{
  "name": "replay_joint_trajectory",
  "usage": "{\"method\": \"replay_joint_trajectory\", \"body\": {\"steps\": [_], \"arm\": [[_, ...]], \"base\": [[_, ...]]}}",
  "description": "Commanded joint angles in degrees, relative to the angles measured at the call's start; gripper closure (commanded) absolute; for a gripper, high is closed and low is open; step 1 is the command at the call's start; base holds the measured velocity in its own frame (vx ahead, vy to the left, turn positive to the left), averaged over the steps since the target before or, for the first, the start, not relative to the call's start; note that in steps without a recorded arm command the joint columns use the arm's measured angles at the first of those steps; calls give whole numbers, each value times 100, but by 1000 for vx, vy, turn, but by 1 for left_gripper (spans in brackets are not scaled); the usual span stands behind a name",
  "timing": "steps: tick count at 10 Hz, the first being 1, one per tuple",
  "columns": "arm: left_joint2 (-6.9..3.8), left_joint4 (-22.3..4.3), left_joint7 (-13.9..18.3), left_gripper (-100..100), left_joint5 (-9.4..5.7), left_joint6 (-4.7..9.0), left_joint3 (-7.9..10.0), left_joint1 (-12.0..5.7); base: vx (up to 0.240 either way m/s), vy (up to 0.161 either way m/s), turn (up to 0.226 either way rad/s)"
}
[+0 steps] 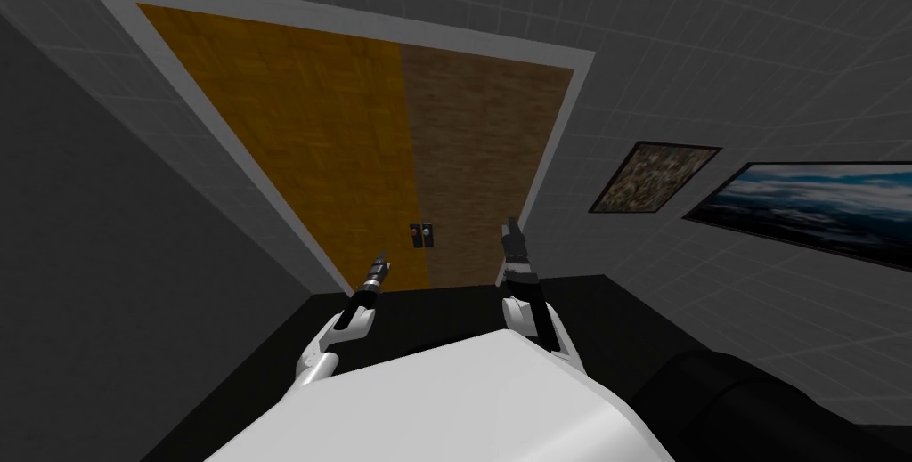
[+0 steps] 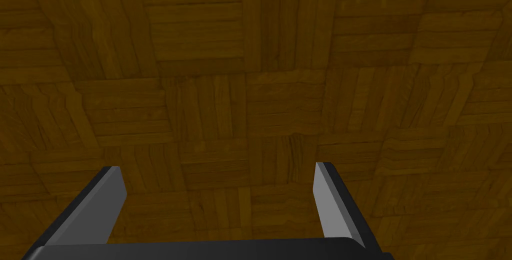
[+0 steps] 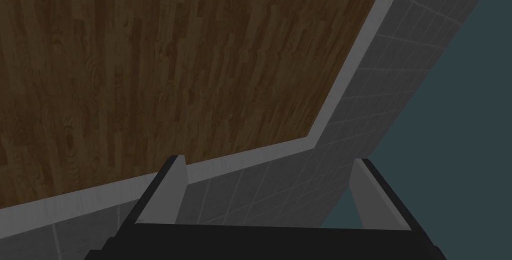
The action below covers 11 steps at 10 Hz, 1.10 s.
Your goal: Pull the door open
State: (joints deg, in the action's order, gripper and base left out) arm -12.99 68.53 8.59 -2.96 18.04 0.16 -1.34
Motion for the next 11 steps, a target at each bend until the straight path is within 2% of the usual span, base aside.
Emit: {"method": "replay_joint_trajectory", "body": {"steps": [1,2,5,7,9,11], "arm": [[-67,-197,20,-100,-25,74,72,-55],[-222,-324,64,-100,-80,104,235,-11],[-472,-541,147,-100,-176,169,497,31],[-619,-699,223,-100,-244,240,641,-8],[-632,-742,258,-100,-262,282,645,-78],[-594,-745,279,-100,-263,315,593,-165]], "base": [[-41,5,-1],[-23,4,-22],[13,-1,-46],[102,-20,-160],[176,-14,-134],[187,-20,-154]]}}
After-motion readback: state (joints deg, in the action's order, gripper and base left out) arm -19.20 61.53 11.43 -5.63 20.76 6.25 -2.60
